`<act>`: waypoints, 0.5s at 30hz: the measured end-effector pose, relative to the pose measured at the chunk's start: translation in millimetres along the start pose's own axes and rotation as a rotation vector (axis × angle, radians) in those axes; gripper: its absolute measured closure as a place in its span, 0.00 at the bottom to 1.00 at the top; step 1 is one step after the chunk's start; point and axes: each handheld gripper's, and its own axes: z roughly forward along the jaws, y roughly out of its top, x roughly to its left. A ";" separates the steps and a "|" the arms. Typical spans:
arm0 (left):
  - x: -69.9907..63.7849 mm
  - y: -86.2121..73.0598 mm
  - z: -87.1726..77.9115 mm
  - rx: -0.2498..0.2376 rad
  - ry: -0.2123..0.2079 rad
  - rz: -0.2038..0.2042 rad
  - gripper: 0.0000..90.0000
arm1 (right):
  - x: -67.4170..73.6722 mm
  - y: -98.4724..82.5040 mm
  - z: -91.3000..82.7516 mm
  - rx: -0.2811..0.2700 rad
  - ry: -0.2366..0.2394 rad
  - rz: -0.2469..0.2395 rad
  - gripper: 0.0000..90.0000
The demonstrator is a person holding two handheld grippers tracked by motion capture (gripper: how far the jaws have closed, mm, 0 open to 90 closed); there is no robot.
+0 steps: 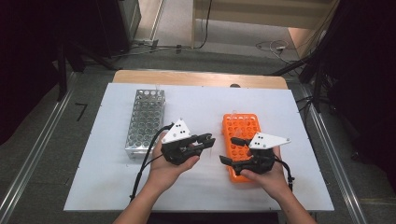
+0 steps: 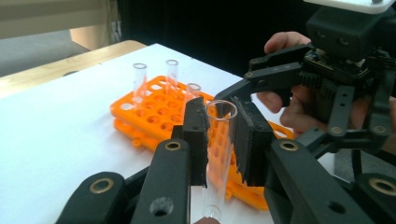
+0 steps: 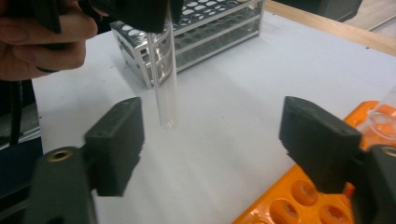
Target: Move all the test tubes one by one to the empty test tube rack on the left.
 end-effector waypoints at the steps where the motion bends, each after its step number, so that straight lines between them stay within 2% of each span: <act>1: 1.9 0.7 -1.7 -0.002 0.006 0.001 0.85 | -1.6 -0.4 -1.2 -0.001 -0.002 0.003 0.15; 4: 8.1 3.2 -7.1 -0.009 0.026 -0.001 0.85 | -6.5 -1.7 -4.9 -0.003 -0.012 0.004 0.01; 7: 15.3 7.0 -14.4 -0.021 0.056 -0.005 0.85 | -13.2 -3.5 -10.4 -0.019 0.005 0.017 0.00; 15: 37.8 17.3 -32.6 -0.049 0.139 -0.012 0.85 | -25.8 -8.4 -21.3 -0.049 -0.028 0.043 0.00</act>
